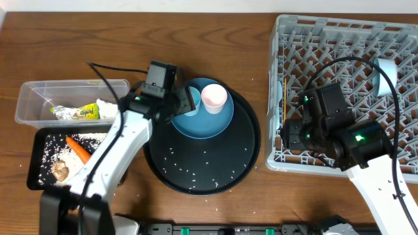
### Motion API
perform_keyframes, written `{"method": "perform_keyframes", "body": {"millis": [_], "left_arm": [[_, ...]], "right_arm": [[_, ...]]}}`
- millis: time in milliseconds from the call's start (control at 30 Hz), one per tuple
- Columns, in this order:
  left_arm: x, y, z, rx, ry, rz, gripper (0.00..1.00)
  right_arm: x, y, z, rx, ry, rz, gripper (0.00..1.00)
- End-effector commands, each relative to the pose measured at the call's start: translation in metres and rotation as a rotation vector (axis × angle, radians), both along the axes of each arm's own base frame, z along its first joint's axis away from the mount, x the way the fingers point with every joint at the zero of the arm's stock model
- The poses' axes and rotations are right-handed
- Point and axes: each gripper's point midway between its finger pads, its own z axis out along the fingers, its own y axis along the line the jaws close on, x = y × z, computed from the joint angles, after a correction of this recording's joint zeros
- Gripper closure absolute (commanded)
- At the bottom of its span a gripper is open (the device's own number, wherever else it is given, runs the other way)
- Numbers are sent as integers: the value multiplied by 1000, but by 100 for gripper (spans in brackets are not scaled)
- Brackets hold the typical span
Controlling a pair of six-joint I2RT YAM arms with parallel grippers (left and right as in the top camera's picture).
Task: Sort waste into correct bins and load items into the dishwasher rack
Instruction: 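Move the left gripper to the light-blue cup and grasp it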
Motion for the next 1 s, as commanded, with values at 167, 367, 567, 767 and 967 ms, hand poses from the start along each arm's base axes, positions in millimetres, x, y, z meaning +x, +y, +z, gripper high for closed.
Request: {"method": "perform_keyframes", "body": {"millis": [167,367,567,767,967], "left_arm": [[2,1,-35,17,84,37,37],[1,6,-45,51,104,46,43],[2,6,-45,51,103,47,69],[2,6,-45,51,103,47,81],[2,10,-46,71,100,56,91]], "right_arm": [[0,3,1,-2,-2,24,46],[-1,3,1,-2,-2,24,46],[-1,3,0,-3,1,24,46],[-2,2,0,-5,5,25,46],[-2,2,0,-5,5,24,46]]}}
